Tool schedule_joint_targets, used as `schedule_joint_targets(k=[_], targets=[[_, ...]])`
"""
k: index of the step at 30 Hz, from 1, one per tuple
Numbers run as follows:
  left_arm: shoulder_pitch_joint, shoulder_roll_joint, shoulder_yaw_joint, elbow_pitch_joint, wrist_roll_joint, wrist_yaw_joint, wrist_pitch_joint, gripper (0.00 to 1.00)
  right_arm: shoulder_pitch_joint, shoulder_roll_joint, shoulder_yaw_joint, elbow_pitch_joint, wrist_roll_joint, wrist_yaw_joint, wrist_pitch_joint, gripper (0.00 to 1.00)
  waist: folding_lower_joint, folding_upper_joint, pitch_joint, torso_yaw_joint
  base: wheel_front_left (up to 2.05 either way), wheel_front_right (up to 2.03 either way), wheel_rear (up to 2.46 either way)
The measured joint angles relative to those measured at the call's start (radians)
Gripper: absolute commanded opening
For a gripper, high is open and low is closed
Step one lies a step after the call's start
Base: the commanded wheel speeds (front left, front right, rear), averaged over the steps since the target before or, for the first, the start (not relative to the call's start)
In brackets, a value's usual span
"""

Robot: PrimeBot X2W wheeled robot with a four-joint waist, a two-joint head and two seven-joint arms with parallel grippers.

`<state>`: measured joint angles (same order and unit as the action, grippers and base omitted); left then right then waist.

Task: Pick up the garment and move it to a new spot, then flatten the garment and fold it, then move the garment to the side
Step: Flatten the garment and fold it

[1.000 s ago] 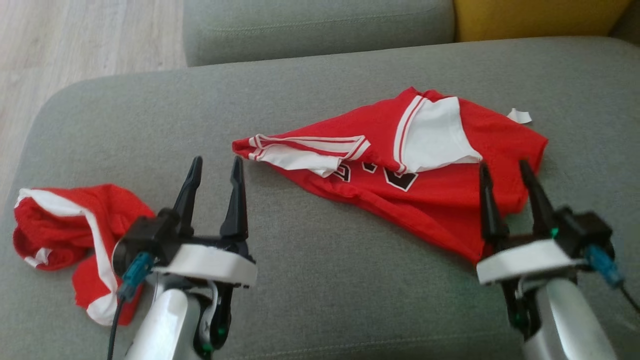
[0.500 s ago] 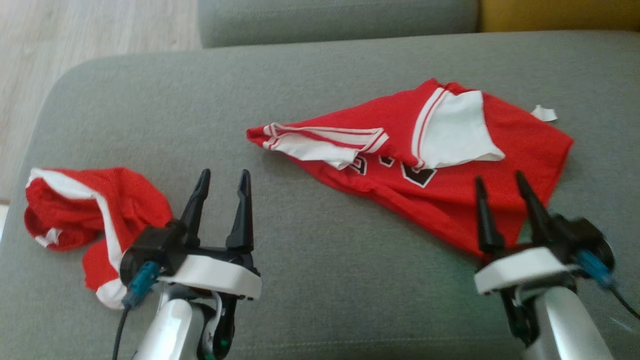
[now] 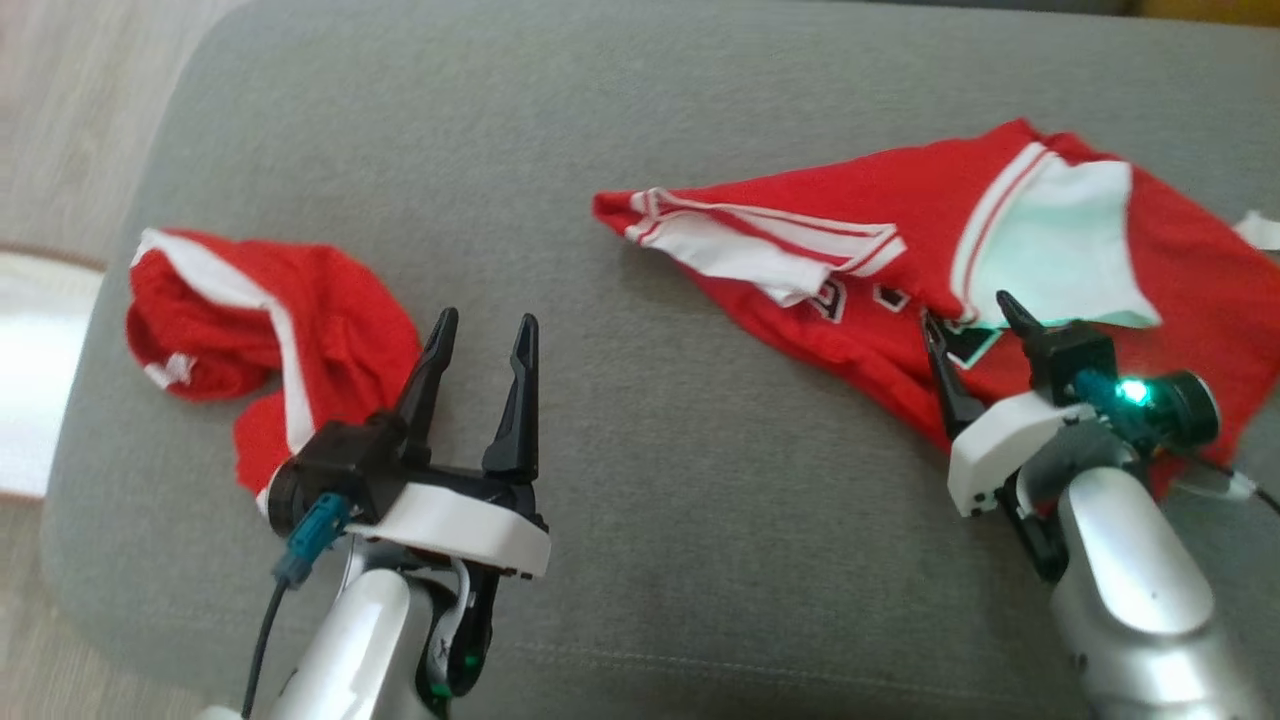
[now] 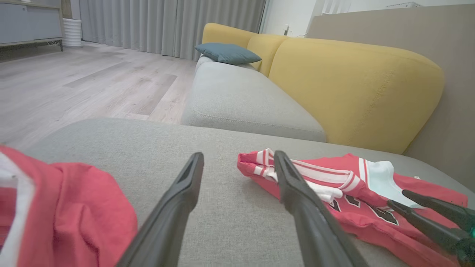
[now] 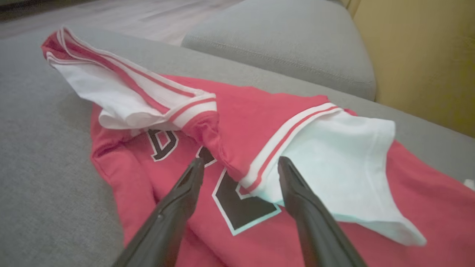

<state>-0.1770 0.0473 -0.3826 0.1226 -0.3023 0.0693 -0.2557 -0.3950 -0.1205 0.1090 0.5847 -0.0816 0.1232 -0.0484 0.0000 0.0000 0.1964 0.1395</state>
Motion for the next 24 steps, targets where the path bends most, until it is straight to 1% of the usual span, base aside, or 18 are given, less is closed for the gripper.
schedule_joint_targets(k=[6,7,8,12,14,16,18,20,24], targets=[[-0.025,0.0,-0.003,0.0,-0.001,0.001,0.0,1.0,-0.079,-0.019,-0.031,0.086,-0.035,0.0,0.005,1.0,0.0,0.0,0.043,0.042,0.0,0.0,0.0],[-0.029,0.0,-0.004,0.001,-0.001,0.001,0.0,1.0,-0.09,-0.02,-0.039,0.099,-0.041,0.0,0.005,0.43,0.0,0.0,0.048,0.047,0.0,0.0,0.0],[-0.033,0.0,-0.005,0.001,-0.001,0.001,0.0,1.0,-0.098,-0.021,-0.047,0.108,-0.046,0.0,0.004,0.0,0.0,0.0,0.053,0.052,0.0,0.0,0.0],[-0.037,0.0,-0.011,0.002,-0.001,0.001,0.0,1.0,-0.118,-0.02,-0.107,0.115,-0.068,0.0,-0.028,0.0,0.0001,0.0,0.061,0.061,0.0,0.0,0.0],[-0.038,0.0,-0.017,0.003,-0.002,0.001,0.0,1.0,-0.132,-0.02,-0.144,0.101,-0.088,0.0,-0.04,0.0,0.0,0.0,0.056,0.062,0.0,0.0,0.0],[-0.038,-0.001,-0.022,0.003,-0.002,0.002,0.0,1.0,-0.154,-0.021,-0.16,0.08,-0.107,0.0,-0.042,0.0,0.0,0.0,0.05,0.064,0.0,0.0,0.0],[-0.038,-0.001,-0.026,0.003,-0.011,0.002,0.0,1.0,-0.183,-0.026,-0.156,0.061,-0.127,0.0,-0.045,0.0,0.0,0.0,0.045,0.068,0.0,0.0,0.0],[-0.038,0.0,-0.032,0.003,-0.018,0.002,0.0,1.0,-0.222,-0.044,-0.141,0.047,-0.144,0.0,-0.034,0.0,0.0,0.0,0.044,0.077,0.0,0.0,0.0],[-0.046,-0.001,-0.059,0.0,-0.036,0.007,0.0,1.0,-0.33,-0.113,-0.072,0.05,-0.169,0.0,0.011,0.0,0.0,0.0,0.054,0.105,0.0,0.0,0.0]])
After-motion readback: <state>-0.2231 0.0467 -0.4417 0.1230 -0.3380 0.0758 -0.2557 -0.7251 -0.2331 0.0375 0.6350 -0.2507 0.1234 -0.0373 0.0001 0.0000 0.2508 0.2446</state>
